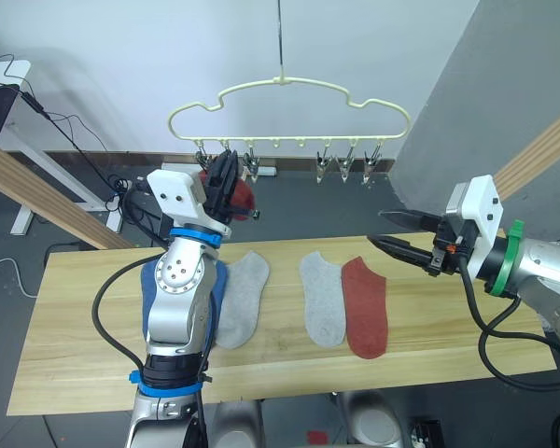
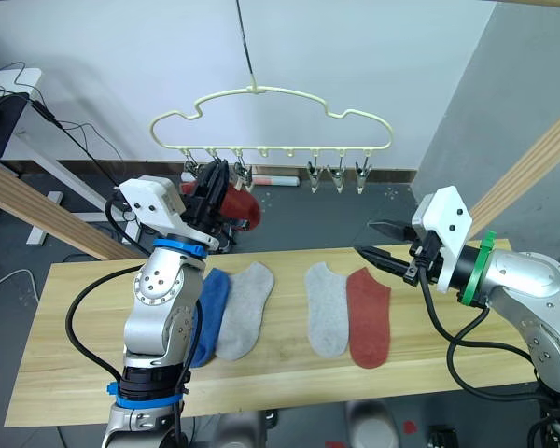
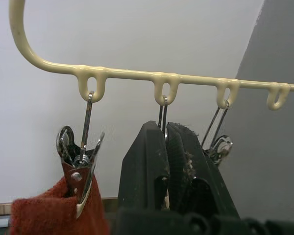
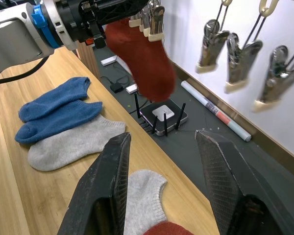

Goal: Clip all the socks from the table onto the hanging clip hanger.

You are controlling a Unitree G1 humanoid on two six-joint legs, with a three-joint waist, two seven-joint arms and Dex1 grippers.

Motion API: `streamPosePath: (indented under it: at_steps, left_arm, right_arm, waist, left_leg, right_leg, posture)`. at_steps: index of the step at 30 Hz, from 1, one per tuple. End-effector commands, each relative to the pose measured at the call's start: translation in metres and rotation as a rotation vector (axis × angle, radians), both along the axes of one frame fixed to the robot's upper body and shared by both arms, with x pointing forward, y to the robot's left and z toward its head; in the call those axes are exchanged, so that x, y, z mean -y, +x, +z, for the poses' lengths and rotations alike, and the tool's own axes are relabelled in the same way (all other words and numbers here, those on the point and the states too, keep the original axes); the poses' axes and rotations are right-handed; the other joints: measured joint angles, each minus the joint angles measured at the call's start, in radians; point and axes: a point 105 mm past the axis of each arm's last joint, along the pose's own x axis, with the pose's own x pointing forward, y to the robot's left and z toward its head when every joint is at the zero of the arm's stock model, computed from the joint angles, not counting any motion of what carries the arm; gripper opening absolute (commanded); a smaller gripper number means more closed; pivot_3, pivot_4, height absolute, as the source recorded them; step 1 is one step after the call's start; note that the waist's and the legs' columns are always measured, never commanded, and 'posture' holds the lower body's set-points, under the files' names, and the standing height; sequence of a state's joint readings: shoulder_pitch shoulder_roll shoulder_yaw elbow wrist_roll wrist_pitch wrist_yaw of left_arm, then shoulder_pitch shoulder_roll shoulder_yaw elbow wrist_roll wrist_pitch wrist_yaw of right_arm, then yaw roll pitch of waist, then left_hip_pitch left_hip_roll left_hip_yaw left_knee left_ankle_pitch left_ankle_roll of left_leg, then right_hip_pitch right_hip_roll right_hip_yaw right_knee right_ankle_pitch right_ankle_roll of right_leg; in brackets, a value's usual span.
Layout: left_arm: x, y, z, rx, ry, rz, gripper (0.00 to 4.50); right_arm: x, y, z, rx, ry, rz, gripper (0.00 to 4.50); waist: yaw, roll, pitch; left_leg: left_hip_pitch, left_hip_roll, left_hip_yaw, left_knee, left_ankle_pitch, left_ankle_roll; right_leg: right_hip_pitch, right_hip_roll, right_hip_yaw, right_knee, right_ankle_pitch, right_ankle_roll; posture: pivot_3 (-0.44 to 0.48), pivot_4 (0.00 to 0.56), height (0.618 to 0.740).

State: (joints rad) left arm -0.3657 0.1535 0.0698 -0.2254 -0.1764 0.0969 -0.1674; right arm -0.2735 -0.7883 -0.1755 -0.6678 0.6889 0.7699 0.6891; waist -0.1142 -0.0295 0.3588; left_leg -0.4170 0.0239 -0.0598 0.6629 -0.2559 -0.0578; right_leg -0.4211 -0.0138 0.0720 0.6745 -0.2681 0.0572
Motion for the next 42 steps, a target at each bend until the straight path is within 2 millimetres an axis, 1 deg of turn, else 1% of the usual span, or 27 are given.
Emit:
streamPosePath:
  at_steps: [1, 2, 4, 6, 8, 9, 11, 12, 15, 18, 23, 29, 31, 33, 39, 42]
  left_arm:
    - [-0.003, -0.007, 0.011, 0.052, 0.004, 0.004, 0.0]
    - [-0.003, -0.007, 0.011, 0.051, 0.007, 0.003, 0.0]
    - [-0.003, -0.007, 0.011, 0.05, 0.012, 0.002, 0.0]
    - [-0.003, -0.009, 0.012, 0.047, 0.025, -0.007, 0.0]
    - [-0.003, -0.011, 0.012, 0.044, 0.035, -0.013, 0.0]
    - [-0.004, -0.011, 0.012, 0.04, 0.038, -0.014, 0.0]
    - [-0.004, -0.011, 0.011, 0.035, 0.039, -0.014, 0.0]
    - [-0.004, -0.011, 0.011, 0.034, 0.042, -0.016, 0.0]
    - [-0.003, -0.011, 0.012, 0.03, 0.05, -0.026, 0.0]
    - [-0.003, -0.01, 0.012, 0.025, 0.052, -0.033, 0.0]
    - [0.0, -0.009, 0.011, 0.018, 0.051, -0.043, 0.0]
    - [0.0, -0.009, 0.012, 0.016, 0.049, -0.047, 0.0]
    - [0.0, -0.01, 0.011, 0.014, 0.053, -0.052, 0.0]
    - [0.0, -0.011, 0.011, 0.01, 0.058, -0.059, 0.0]
    - [0.0, -0.015, 0.012, -0.014, 0.069, -0.119, 0.0]
    - [-0.002, -0.017, 0.015, -0.031, 0.058, -0.164, 0.0]
  right_arm:
    - [0.003, 0.0, -0.006, 0.022, -0.031, -0.067, 2.36]
    - [0.007, 0.003, -0.015, 0.007, -0.043, -0.118, 2.55]
    - [0.012, 0.006, -0.03, -0.015, -0.062, -0.184, 3.07]
    - [0.017, 0.011, -0.062, -0.066, -0.08, -0.328, 3.86]
    - [0.018, 0.012, -0.088, -0.102, -0.093, -0.427, 4.48]
    - [0.015, 0.012, -0.098, -0.116, -0.087, -0.456, 4.48]
    - [0.011, 0.011, -0.108, -0.121, -0.078, -0.483, 4.48]
    - [0.009, 0.01, -0.113, -0.128, -0.063, -0.512, 4.48]
    - [0.003, 0.004, -0.141, -0.202, -0.023, -0.618, 4.48]
    - [-0.002, 0.007, -0.163, -0.237, 0.0, -0.705, 4.48]
    - [0.001, 0.017, -0.188, -0.287, 0.02, -0.813, 4.48]
    - [0.002, 0.018, -0.205, -0.36, 0.04, -0.86, 4.48]
    - [0.006, 0.014, -0.213, -0.422, 0.07, -0.902, 4.09]
    - [0.009, 0.012, -0.218, -0.448, 0.084, -0.922, 3.58]
    - [0.014, 0.012, -0.216, -0.43, 0.062, -0.913, 1.39]
    - [0.015, 0.017, -0.206, -0.378, 0.056, -0.881, 0.32]
  waist:
    - [0.0, 0.0, 0.0]
    - [0.0, 0.0, 0.0]
    - [0.0, 0.0, 0.0]
    - [0.001, 0.0, 0.0]
    - [0.001, 0.0, 0.0]
    - [0.001, 0.0, 0.0]
    - [0.001, 0.0, 0.0]
    - [0.0, 0.0, 0.0]
    - [0.001, 0.0, 0.0]
    - [0.002, 0.0, 0.0]
    - [0.001, 0.0, 0.0]
    - [0.001, 0.0, 0.0]
    - [0.001, 0.0, 0.0]
    - [0.002, 0.0, 0.0]
    - [0.002, 0.0, 0.0]
    - [0.002, 0.0, 0.0]
  left_leg:
    - [0.0, 0.0, 0.0, 0.0, 0.0, 0.0]
    - [0.0, 0.0, 0.0, 0.0, 0.0, 0.0]
    - [0.0, 0.0, 0.0, 0.0, 0.0, 0.0]
    - [0.0, 0.0, 0.0, -0.001, 0.0, 0.0]
    - [0.0, 0.001, 0.0, -0.001, 0.0, 0.0]
    - [0.0, 0.001, 0.0, -0.002, 0.0, 0.0]
    - [0.0, 0.002, 0.001, -0.001, 0.0, -0.001]
    - [0.0, 0.002, 0.001, -0.001, 0.0, -0.001]
    - [0.0, 0.002, 0.002, -0.001, 0.001, -0.001]
    - [0.0, 0.004, 0.0, -0.002, 0.001, -0.002]
    - [0.0, 0.004, 0.003, -0.002, 0.001, -0.002]
    - [0.0, 0.004, 0.002, -0.002, 0.001, -0.002]
    - [0.0, 0.004, 0.002, -0.002, 0.001, -0.002]
    - [0.0, 0.004, 0.002, -0.002, 0.001, -0.002]
    - [0.001, 0.004, 0.002, -0.002, 0.001, -0.002]
    - [0.001, 0.004, 0.002, -0.002, 0.001, -0.002]
  right_leg:
    - [0.0, 0.0, 0.0, 0.0, 0.0, 0.0]
    - [0.0, 0.0, 0.0, 0.0, 0.0, 0.0]
    - [0.0, 0.0, 0.0, 0.0, 0.0, 0.0]
    - [0.0, 0.0, 0.0, 0.0, 0.0, 0.0]
    - [-0.001, 0.001, 0.0, -0.001, 0.0, 0.0]
    - [-0.001, 0.001, 0.0, 0.0, 0.0, 0.0]
    - [-0.002, 0.001, 0.001, 0.0, -0.001, 0.002]
    - [-0.002, 0.001, 0.002, 0.0, -0.003, 0.005]
    - [-0.002, 0.001, 0.002, -0.001, -0.003, 0.005]
    - [-0.002, 0.004, 0.001, -0.001, -0.003, 0.005]
    - [-0.002, 0.004, 0.004, -0.002, -0.003, 0.006]
    - [-0.003, 0.004, 0.003, -0.002, -0.003, 0.005]
    - [-0.003, 0.004, 0.003, -0.002, -0.003, 0.005]
    - [-0.003, 0.004, 0.003, -0.001, -0.003, 0.005]
    - [-0.002, 0.004, 0.003, -0.001, -0.003, 0.005]
    - [-0.002, 0.004, 0.003, -0.001, -0.003, 0.005]
  posture:
    - [-0.258, 0.374, 0.74]
    - [-0.258, 0.374, 0.74]
    - [-0.248, 0.378, 0.74]
    - [-0.238, 0.381, 0.74]
    - [-0.238, 0.381, 0.74]
    - [-0.238, 0.381, 0.74]
    - [-0.238, 0.381, 0.74]
    - [-0.223, 0.384, 0.74]
    - [-0.223, 0.384, 0.74]
    - [-0.211, 0.383, 0.74]
    - [-0.211, 0.383, 0.74]
    - [-0.2, 0.381, 0.74]
    - [-0.2, 0.381, 0.74]
    - [-0.2, 0.381, 0.74]
    - [-0.19, 0.378, 0.74]
    - [-0.19, 0.378, 0.74]
